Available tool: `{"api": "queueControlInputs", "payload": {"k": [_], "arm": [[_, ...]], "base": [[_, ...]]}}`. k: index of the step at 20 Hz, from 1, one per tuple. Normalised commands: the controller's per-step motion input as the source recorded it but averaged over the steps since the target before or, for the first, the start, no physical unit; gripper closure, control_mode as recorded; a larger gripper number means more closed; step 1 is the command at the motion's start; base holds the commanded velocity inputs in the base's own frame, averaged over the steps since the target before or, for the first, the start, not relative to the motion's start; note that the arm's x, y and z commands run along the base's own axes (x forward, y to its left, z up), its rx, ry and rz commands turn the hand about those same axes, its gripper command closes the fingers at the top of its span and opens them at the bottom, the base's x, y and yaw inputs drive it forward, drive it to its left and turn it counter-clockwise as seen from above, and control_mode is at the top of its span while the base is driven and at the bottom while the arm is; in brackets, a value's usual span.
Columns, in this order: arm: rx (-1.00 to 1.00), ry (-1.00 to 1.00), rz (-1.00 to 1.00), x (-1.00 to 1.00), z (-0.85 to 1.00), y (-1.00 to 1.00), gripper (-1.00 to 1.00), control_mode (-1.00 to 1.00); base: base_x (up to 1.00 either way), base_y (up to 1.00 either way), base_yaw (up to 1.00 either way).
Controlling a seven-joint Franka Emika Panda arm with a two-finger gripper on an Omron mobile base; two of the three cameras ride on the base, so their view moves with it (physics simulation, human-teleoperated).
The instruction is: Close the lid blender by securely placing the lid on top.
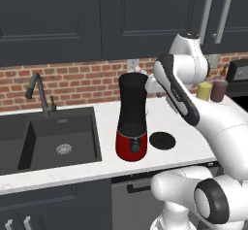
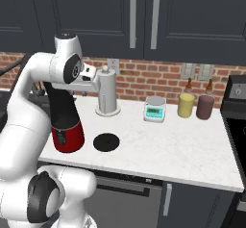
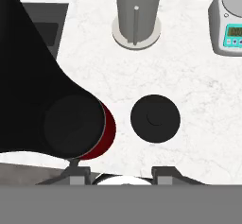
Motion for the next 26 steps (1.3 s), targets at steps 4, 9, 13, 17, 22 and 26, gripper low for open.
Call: {"api": "queueControlInputs", "payload": {"k": [4, 9, 13, 17, 22, 26], "arm": [[0.00, 0.00, 0.00, -0.07, -0.03, -0.01, -1.00, -1.00], [0.00, -0.04, 0.00, -0.24, -0.32, -0.19, -1.00, -1.00], [0.00, -0.02, 0.00, -0.29, -0.50, -0.37, -1.00, -1.00], [0.00, -0.02, 0.00, -0.20, -0.50, -0.37, -1.00, -1.00], [0.00, -0.01, 0.00, -0.14, -0.40, -0.26, -1.00, -1.00], [0.00, 0.00, 0.00, 0.00, -0.36, -0.09, -1.00, -1.00]], "base": [[0.00, 0.00, 0.00], [0.00, 0.00, 0.00], [0.00, 0.00, 0.00], [0.00, 0.00, 0.00], [0.00, 0.00, 0.00], [0.00, 0.00, 0.00]]}}
